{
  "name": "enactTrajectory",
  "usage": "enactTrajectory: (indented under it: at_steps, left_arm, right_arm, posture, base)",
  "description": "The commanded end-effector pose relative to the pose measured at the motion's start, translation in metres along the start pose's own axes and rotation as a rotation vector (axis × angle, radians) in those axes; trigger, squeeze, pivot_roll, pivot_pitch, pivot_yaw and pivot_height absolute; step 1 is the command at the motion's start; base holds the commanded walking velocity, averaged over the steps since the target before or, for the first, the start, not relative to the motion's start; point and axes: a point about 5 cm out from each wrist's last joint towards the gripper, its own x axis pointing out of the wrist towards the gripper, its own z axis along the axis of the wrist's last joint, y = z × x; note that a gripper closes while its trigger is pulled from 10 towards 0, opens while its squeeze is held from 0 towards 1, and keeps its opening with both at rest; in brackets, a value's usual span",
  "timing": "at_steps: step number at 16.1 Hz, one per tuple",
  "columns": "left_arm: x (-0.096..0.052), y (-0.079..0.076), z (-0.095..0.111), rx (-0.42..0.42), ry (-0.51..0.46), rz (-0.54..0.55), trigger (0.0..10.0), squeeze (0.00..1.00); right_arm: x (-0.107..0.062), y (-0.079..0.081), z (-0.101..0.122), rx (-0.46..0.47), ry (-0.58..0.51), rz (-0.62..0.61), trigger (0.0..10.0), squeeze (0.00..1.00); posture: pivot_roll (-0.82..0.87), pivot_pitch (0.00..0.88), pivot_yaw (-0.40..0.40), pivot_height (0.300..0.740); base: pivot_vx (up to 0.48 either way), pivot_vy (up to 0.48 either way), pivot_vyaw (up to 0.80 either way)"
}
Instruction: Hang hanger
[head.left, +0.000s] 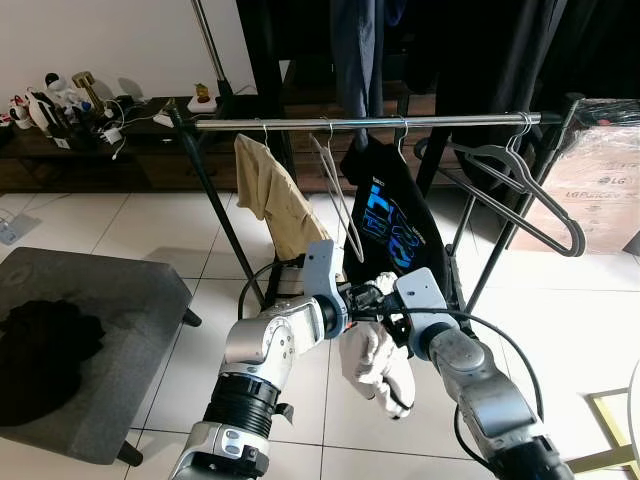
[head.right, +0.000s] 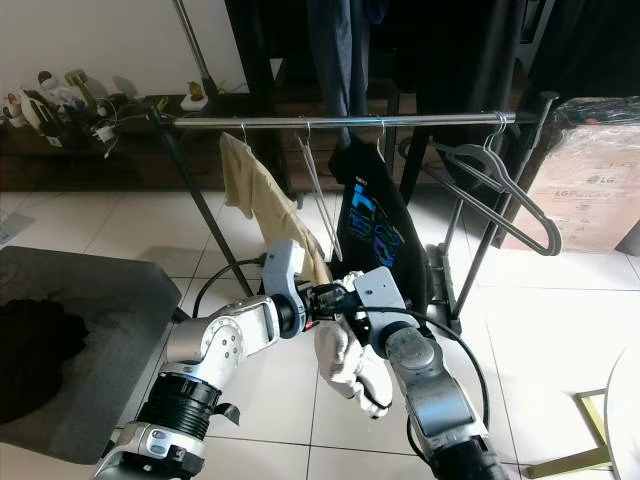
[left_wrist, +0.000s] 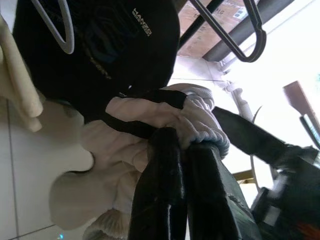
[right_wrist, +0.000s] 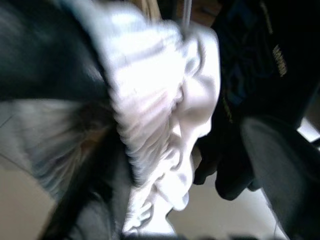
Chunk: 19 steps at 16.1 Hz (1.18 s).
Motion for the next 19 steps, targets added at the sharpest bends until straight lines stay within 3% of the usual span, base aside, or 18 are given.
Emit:
enactTrajectory:
  at_steps: [1, 5, 12, 16, 19]
  left_arm:
    - [-0.003, -0.008, 0.016, 0.007, -0.051, -0.029, 0.0, 0.0]
    - [-0.005, -0.013, 0.025, -0.017, -0.081, -0.052, 0.0, 0.0]
    - [-0.008, -0.015, 0.032, -0.026, -0.102, -0.049, 0.0, 0.0]
    - [-0.008, -0.011, 0.032, -0.027, -0.103, -0.027, 0.0, 0.0]
    - [-0.007, -0.011, 0.03, -0.025, -0.098, -0.018, 0.0, 0.0]
  right_arm:
    - [0.003, -0.003, -0.01, -0.021, 0.039, -0.037, 10.0, 0.0]
    - [0.01, -0.022, -0.035, -0.052, 0.143, -0.172, 10.0, 0.0]
    - [0.007, -0.033, -0.076, -0.106, 0.269, -0.236, 10.0, 0.0]
    - [0.0, -0.039, -0.099, -0.098, 0.372, -0.229, 10.0, 0.0]
    - [-0.004, -0.036, -0.114, -0.02, 0.447, -0.223, 10.0, 0.0]
  posture:
    - [-0.11, 0.15, 0.082, 0.74]
    - [-0.1, 0.148, 0.08, 0.74]
    - [-0.1, 0.146, 0.084, 0.74]
    - [-0.11, 0.149, 0.082, 0.74]
    - [-0.11, 0.151, 0.081, 0.74]
  base:
    - [0.0, 0.0, 0.0]
    - [0.0, 0.0, 0.0]
    - [0.0, 0.0, 0.0]
    - [0.0, 0.0, 0.0]
    - [0.0, 0.0, 0.0]
